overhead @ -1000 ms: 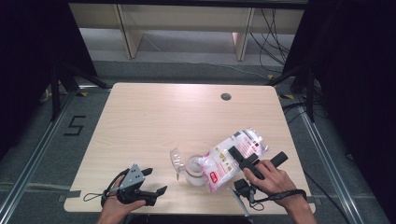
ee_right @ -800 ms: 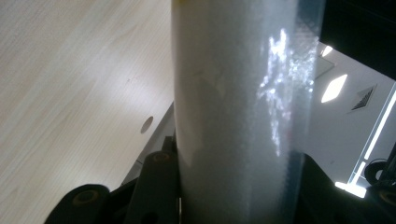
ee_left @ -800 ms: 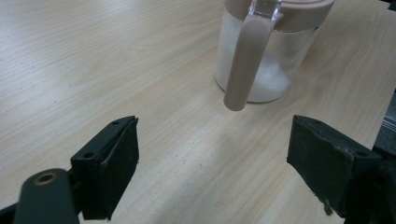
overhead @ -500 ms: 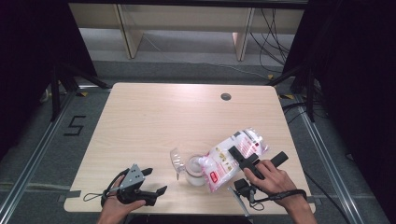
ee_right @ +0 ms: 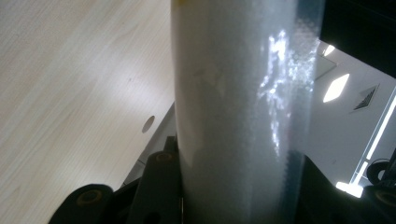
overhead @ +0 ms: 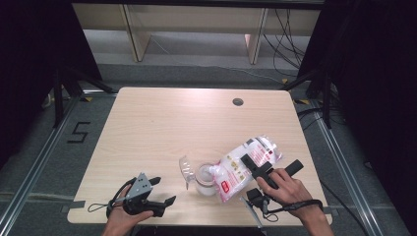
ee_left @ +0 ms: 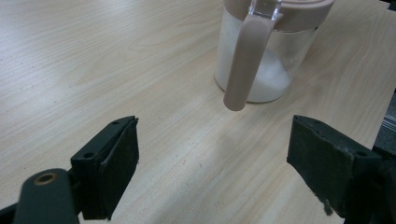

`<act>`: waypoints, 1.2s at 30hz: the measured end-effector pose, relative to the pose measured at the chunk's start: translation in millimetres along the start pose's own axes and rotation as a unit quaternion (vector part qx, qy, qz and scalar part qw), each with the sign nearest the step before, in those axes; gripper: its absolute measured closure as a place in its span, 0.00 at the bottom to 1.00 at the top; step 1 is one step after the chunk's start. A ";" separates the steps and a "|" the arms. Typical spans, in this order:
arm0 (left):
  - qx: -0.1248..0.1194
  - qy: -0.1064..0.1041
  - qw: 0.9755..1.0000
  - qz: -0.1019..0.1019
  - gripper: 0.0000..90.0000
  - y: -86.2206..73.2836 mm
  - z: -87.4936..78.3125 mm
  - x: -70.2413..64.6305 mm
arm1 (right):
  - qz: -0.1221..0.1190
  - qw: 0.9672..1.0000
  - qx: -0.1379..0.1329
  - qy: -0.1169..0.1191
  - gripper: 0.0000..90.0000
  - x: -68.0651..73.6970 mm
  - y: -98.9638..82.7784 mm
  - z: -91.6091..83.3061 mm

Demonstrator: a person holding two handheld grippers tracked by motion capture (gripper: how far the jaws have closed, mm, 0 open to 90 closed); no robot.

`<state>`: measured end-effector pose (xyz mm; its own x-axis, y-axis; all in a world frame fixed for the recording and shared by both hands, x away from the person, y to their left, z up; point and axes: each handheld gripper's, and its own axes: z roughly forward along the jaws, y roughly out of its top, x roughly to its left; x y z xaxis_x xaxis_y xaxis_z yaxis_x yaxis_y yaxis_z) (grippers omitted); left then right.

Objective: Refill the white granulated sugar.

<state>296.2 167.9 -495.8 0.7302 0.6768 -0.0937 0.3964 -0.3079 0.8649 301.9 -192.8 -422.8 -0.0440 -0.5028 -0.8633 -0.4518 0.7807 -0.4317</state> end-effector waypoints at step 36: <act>0.008 0.002 1.000 0.012 0.18 0.5 -1.2 2.0 | 0.006 1.000 -0.003 0.002 0.82 0.0 -1.2 -0.3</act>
<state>297.2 169.9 -495.0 0.7373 0.6718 -0.0721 0.3884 -0.3342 0.8588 302.3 -193.9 -422.2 -0.0524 -0.4956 -0.8670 -0.4574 0.7837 -0.4203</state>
